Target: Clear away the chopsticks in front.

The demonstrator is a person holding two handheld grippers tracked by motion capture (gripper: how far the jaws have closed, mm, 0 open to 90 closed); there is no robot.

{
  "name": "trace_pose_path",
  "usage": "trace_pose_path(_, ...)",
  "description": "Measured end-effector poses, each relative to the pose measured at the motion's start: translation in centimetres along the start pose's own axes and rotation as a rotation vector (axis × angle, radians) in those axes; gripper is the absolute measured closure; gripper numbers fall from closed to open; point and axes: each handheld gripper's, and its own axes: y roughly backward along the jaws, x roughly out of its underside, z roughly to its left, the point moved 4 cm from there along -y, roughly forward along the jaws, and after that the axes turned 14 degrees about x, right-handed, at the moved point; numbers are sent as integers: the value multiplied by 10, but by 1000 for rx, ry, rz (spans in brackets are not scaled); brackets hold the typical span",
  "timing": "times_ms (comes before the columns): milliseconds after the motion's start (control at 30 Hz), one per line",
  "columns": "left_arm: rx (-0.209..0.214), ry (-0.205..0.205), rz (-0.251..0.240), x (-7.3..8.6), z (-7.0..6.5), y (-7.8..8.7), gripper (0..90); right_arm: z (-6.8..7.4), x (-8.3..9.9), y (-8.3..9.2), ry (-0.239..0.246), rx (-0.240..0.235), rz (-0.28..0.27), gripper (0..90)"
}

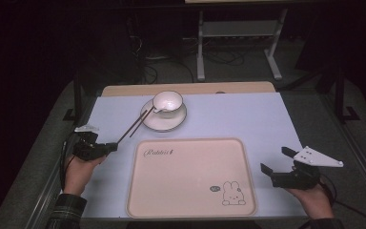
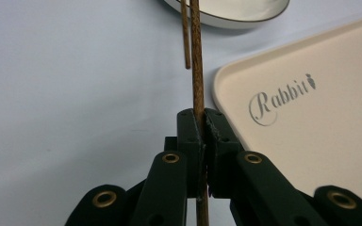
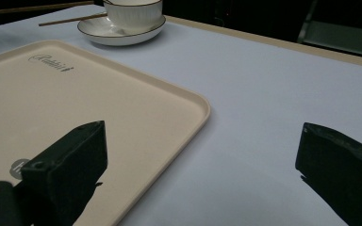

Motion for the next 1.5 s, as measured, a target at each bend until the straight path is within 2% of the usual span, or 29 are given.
trace_pose_path(233, 45, -38, 23, 0, -16, -8, 854, 0, 0, 0, 1, 1, 1, 22)
trace_pose_path(600, 124, -99, 60, -5, -43, -31, 853, -1, 0, -1, 4, 2, 5, 23)
trace_pose_path(700, 149, -121, 82, -6, -52, -39, 853, 0, 0, -1, 5, 0, 6, 23)
trace_pose_path(1033, 222, -230, 203, 0, -89, -75, 853, 0, 0, -2, 10, -1, 5, 23)
trace_pose_path(1233, 240, -251, 251, 6, -95, -86, 853, 0, 0, -2, 11, -1, 5, 23)
trace_pose_path(1500, 231, -239, 289, 12, -86, -92, 845, 0, 0, -2, 11, 0, 8, 23)
